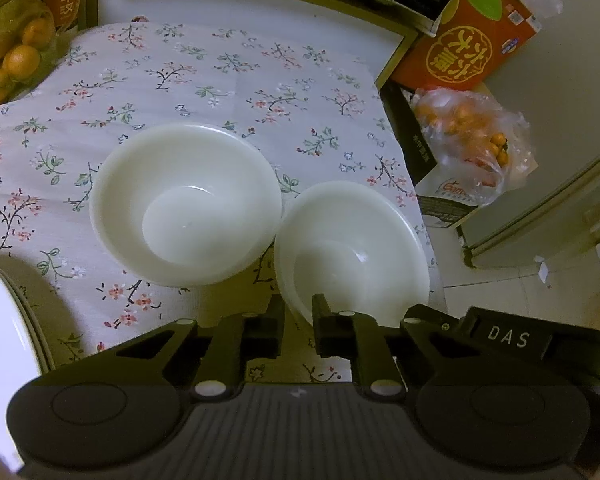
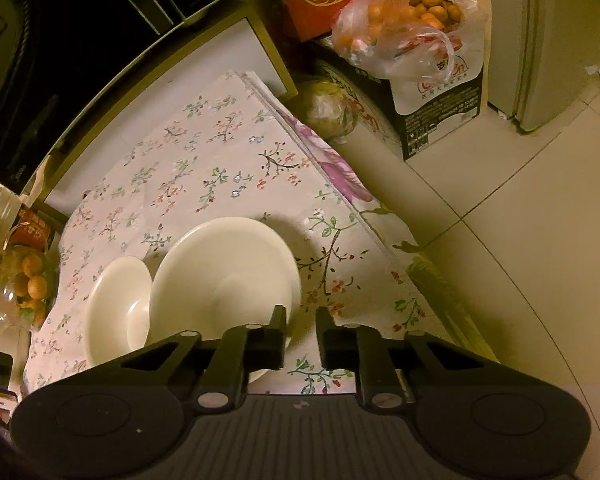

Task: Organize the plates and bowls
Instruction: 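Move both grippers to the two cream bowls, then close both grippers on the rim of a cream bowl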

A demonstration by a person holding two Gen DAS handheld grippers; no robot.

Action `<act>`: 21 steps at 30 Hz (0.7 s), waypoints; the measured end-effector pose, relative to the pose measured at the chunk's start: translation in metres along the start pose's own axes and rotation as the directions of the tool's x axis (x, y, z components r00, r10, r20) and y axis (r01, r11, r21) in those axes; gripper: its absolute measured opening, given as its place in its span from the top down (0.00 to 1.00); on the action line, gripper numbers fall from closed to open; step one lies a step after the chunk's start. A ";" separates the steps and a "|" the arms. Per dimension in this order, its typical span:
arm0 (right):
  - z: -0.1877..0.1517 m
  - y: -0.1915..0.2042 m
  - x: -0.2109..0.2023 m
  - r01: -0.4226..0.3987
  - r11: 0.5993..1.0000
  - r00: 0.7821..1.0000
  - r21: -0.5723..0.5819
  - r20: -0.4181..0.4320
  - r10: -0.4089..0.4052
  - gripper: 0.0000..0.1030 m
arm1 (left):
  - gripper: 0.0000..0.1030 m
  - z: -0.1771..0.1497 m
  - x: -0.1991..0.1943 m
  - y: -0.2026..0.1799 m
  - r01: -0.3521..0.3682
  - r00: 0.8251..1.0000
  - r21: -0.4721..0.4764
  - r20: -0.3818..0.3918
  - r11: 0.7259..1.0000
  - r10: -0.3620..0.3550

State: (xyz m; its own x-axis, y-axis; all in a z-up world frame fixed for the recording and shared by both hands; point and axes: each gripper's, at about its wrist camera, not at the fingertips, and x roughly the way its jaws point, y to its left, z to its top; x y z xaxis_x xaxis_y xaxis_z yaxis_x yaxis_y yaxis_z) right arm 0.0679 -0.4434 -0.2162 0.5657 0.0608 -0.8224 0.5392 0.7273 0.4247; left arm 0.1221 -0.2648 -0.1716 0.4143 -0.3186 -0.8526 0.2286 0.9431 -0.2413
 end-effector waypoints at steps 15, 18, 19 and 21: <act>0.000 -0.001 -0.009 -0.036 0.999 0.999 -0.004 0.005 0.036 0.96 | 0.90 0.001 -0.013 0.003 0.040 0.999 0.005 0.017 0.999 -0.040; 0.001 -0.003 -0.014 -0.062 0.998 0.998 0.010 0.008 0.062 0.96 | 0.90 0.001 -0.018 0.005 0.049 0.999 0.002 0.020 0.999 -0.049; 0.001 -0.004 -0.015 -0.072 0.997 0.997 0.018 0.008 0.072 0.96 | 0.91 0.002 -0.019 0.005 0.053 0.998 0.000 0.022 0.999 -0.053; 0.002 -0.005 -0.017 -0.090 0.996 0.996 0.028 0.007 0.090 0.96 | 0.91 0.002 -0.022 0.005 0.062 0.998 0.004 0.025 0.998 -0.062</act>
State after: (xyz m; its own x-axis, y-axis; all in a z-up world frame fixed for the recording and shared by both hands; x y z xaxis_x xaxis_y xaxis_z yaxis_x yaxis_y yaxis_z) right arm 0.0563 -0.4494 -0.2039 0.6161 0.1214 -0.7782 0.5032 0.6994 0.5076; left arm 0.1160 -0.2528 -0.1529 0.4216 -0.3788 -0.8239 0.2577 0.9211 -0.2917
